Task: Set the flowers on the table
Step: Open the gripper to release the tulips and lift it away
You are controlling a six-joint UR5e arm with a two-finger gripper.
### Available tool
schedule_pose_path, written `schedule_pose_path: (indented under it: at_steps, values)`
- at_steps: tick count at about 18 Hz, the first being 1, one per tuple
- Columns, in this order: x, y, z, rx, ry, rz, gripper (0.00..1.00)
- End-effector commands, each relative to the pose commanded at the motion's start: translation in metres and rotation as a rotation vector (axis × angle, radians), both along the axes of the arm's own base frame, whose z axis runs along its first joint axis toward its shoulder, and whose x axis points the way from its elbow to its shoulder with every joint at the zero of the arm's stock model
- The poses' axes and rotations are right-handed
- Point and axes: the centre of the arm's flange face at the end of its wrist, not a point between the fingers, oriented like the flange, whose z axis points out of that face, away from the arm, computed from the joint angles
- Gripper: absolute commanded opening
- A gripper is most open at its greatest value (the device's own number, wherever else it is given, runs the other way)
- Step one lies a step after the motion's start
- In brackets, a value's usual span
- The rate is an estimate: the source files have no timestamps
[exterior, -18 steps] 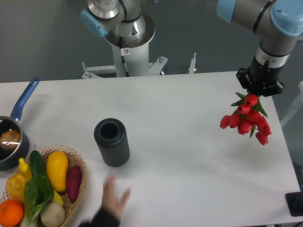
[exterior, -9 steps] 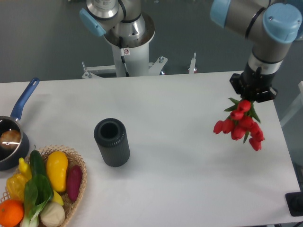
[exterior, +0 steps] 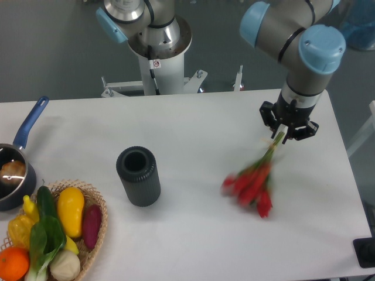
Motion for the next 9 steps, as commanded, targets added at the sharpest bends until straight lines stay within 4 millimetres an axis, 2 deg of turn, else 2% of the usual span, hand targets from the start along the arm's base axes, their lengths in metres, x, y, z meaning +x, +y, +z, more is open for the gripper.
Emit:
schedule_pose_path:
  at_steps: [2,9]
  values:
    - [-0.004,0.000,0.008,0.016,0.053,0.000,1.00]
    - [-0.020,-0.015,0.015,0.040,0.106,0.034,1.00]
